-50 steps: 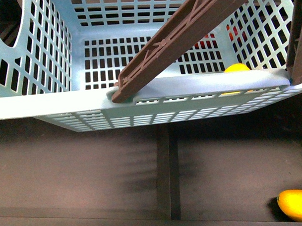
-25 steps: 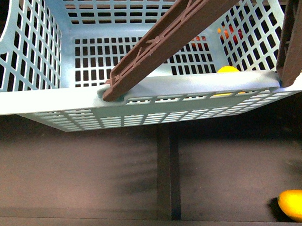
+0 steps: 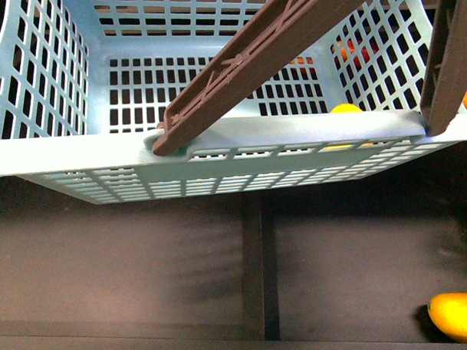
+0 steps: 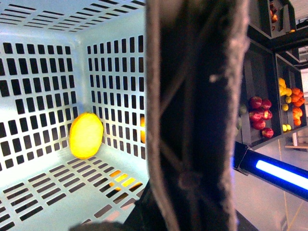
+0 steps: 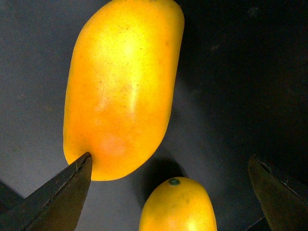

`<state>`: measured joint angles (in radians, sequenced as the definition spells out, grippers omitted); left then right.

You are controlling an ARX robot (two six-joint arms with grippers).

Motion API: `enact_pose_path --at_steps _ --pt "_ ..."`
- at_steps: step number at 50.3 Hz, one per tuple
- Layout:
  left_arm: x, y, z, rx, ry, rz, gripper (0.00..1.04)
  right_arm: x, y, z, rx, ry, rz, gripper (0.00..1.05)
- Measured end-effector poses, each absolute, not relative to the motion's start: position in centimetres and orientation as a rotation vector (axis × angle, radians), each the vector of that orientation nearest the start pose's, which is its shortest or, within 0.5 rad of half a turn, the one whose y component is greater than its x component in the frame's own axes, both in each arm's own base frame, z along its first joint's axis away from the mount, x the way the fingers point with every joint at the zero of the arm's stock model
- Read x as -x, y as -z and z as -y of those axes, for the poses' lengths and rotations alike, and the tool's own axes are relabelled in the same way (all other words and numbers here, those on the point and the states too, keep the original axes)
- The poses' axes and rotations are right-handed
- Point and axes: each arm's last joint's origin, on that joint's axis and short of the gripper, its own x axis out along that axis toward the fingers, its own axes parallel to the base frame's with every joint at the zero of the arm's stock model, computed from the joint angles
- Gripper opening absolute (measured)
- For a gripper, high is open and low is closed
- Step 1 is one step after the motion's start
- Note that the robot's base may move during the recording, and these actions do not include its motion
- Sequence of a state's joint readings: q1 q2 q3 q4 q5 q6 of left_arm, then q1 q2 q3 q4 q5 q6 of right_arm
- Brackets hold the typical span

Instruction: Pick lemon and mango into basket

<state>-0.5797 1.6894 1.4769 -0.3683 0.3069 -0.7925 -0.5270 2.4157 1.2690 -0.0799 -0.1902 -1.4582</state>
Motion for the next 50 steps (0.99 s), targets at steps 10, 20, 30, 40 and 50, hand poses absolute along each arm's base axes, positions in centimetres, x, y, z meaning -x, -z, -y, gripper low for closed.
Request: enact_pose_path --at_steps 10,20,30,40,50 --pt "-31.6 -32.0 21.7 0.637 0.576 -0.898 0.04 -35.4 1.2 19.7 0.844 -0.573 -1.088 0.96" --pt "-31.6 -32.0 21.7 0.637 0.577 -0.898 0.04 -35.2 1.2 19.5 0.807 -0.612 -1.09 0.96" --pt "-31.6 -32.0 21.7 0.636 0.575 -0.897 0.04 -34.6 1.9 18.7 0.78 -0.653 -1.098 0.96" --pt "-31.6 -32.0 21.7 0.638 0.578 -0.899 0.04 -34.5 2.1 18.3 0.782 -0.656 -1.094 0.96" --pt "-31.6 -32.0 21.7 0.637 0.578 -0.899 0.04 -34.7 2.3 18.3 0.77 -0.632 -1.092 0.96"
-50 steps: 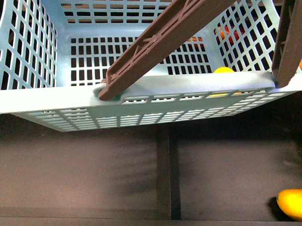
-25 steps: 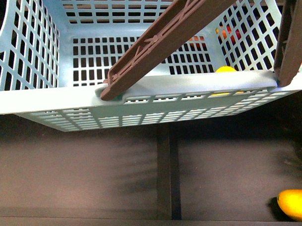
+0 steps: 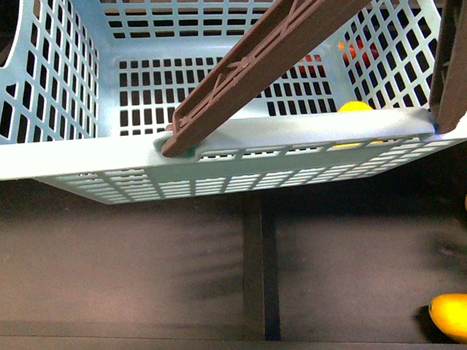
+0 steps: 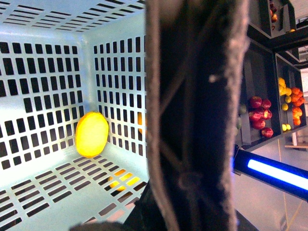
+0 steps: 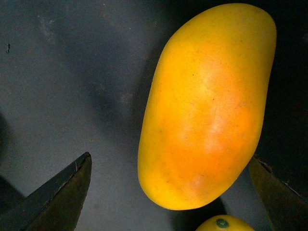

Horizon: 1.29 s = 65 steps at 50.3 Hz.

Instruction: Pick lemon and mango into basket

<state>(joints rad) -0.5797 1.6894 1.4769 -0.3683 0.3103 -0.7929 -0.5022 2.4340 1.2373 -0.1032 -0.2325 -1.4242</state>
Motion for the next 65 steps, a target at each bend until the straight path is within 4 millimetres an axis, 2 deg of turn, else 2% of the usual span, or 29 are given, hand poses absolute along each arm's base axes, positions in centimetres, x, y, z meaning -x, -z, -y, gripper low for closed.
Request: enact_pose_path --at_steps 16,34,45,51,59,65 --pt "-31.6 -32.0 21.7 0.637 0.577 -0.898 0.04 -35.2 4.2 17.5 0.73 -0.636 -1.11 0.96" --pt "-31.6 -32.0 21.7 0.638 0.578 -0.899 0.04 -35.5 5.2 17.7 0.715 -0.613 -1.133 0.95" --pt "-31.6 -32.0 21.7 0.637 0.578 -0.899 0.04 -35.4 5.4 17.9 0.714 -0.592 -1.131 0.73" --pt "-31.6 -32.0 21.7 0.638 0.578 -0.899 0.04 -35.3 5.4 18.1 0.696 -0.576 -1.119 0.64" --pt "-31.6 -32.0 21.7 0.637 0.578 -0.899 0.04 -34.8 5.1 18.3 0.65 -0.551 -1.091 0.6" --pt "-31.6 -32.0 21.7 0.638 0.579 -0.899 0.04 -33.9 3.0 18.7 0.601 -0.512 -1.018 0.59"
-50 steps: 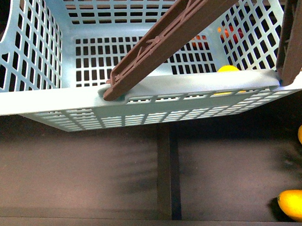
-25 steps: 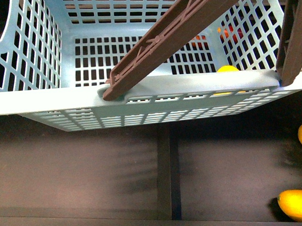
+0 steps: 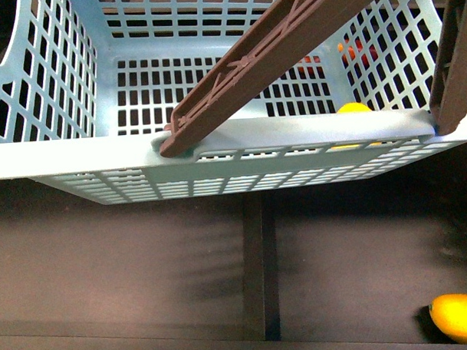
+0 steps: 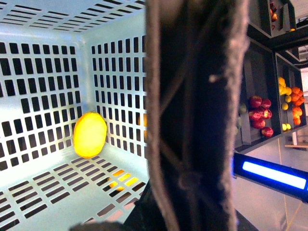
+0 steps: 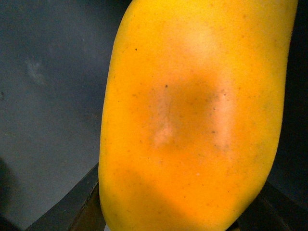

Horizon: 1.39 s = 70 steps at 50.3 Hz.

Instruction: Pick lemon and mango into basket

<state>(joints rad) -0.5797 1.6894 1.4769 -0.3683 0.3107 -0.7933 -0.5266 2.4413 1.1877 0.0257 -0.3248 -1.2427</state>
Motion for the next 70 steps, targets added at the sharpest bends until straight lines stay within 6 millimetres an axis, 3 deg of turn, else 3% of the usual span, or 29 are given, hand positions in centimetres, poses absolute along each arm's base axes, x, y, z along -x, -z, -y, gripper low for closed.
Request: enact_pose_path --at_steps 10,20,33,41,51,55,66,70 --pt "-31.6 -32.0 21.7 0.637 0.578 -0.899 0.04 -30.9 -3.6 18.4 0.501 -0.458 -0.813 0.59" --pt "-31.6 -32.0 21.7 0.637 0.578 -0.899 0.04 -28.2 -8.0 17.0 0.411 -0.463 -0.677 0.59" --pt "-31.6 -32.0 21.7 0.637 0.578 -0.899 0.04 -25.0 -15.2 14.3 0.34 -0.47 -0.421 0.59" --pt "-31.6 -32.0 21.7 0.637 0.578 -0.899 0.04 -24.0 -21.3 11.1 0.358 -0.462 -0.168 0.59" --pt "-31.6 -32.0 21.7 0.637 0.578 -0.899 0.04 -24.5 -23.8 7.8 0.305 -0.461 -0.053 0.59" --pt "-31.6 -32.0 21.7 0.637 0.578 -0.899 0.04 -25.6 -24.3 5.4 0.263 -0.464 -0.014 0.59" --pt "-31.6 -32.0 21.7 0.637 0.579 -0.899 0.04 -29.0 -22.6 -1.8 0.188 -0.528 -0.046 0.59" --pt "-31.6 -32.0 21.7 0.638 0.578 -0.899 0.04 -29.5 -22.3 -3.0 0.188 -0.54 -0.06 0.59"
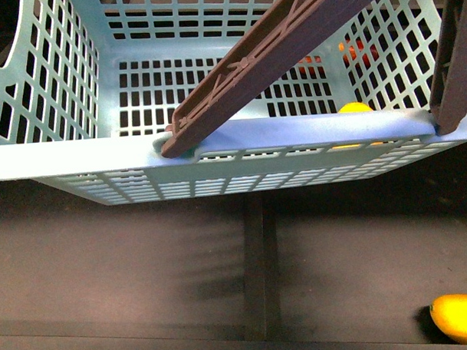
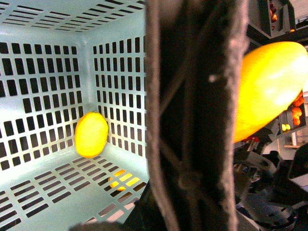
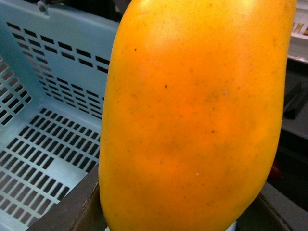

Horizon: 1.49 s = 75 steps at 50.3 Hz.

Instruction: Pick lemon and mango into basket

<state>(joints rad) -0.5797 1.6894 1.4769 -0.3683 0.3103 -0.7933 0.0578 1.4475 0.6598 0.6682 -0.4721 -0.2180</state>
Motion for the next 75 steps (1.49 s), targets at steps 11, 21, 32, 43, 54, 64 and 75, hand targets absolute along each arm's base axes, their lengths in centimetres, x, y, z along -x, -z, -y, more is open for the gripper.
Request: enact_pose_path --at_steps 11,21,32,43,54,64,75 --pt "-31.6 -32.0 21.7 0.637 0.578 -0.899 0.04 -29.9 -22.1 -5.2 0.188 -0.552 -0.073 0.77" --pt "-31.6 -32.0 21.7 0.636 0.578 -0.898 0.04 -29.4 -23.3 -4.9 0.162 -0.498 -0.046 0.96" --pt "-31.6 -31.9 21.7 0.636 0.569 -0.898 0.04 -25.7 -24.3 -1.5 0.087 -0.277 -0.034 0.93" --pt "-31.6 -31.9 21.8 0.639 0.576 -0.903 0.04 -23.1 -22.6 -0.1 0.025 -0.004 -0.001 0.64" --pt "-31.6 -31.9 21.8 0.64 0.577 -0.903 0.04 -20.2 -20.5 0.0 0.014 0.0 -0.013 0.29" --pt "-31.6 -31.9 21.8 0.638 0.573 -0.901 0.04 -18.2 -19.4 0.0 0.016 0.0 -0.007 0.02" --pt "-31.6 -31.9 21.8 0.639 0.573 -0.902 0.04 -16.5 -18.5 0.0 0.011 0.0 -0.01 0.02"
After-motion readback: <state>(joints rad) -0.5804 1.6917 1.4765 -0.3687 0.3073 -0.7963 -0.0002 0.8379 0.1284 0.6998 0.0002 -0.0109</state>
